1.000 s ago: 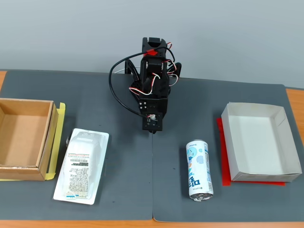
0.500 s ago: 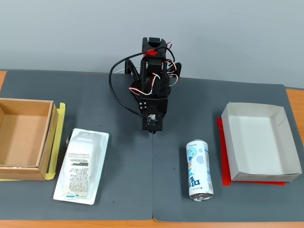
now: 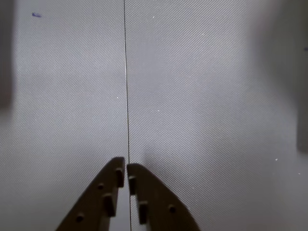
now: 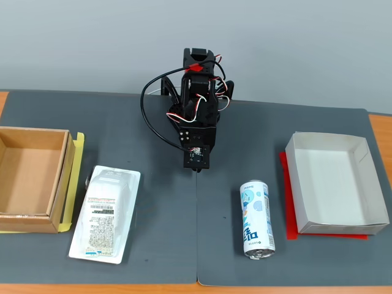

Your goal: Pick the can and put it in the brown box

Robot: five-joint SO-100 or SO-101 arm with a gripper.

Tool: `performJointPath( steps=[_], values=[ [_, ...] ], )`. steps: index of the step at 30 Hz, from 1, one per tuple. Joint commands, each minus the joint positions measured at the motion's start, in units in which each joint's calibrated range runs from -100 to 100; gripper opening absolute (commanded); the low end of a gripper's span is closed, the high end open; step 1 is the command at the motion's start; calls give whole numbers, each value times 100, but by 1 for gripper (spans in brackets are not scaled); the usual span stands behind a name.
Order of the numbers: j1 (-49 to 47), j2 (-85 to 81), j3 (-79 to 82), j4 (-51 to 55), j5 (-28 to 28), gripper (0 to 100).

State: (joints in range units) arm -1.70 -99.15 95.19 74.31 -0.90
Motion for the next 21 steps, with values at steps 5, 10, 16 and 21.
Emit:
performJointPath(
  steps=[5,10,16,21],
  values=[
    [-1,-17,-307,-33,2,1],
    [-9,-17,-307,-33,2,1],
    [-9,-17,-307,-33,2,1],
    [-9,-17,-307,-33,2,1]
  ],
)
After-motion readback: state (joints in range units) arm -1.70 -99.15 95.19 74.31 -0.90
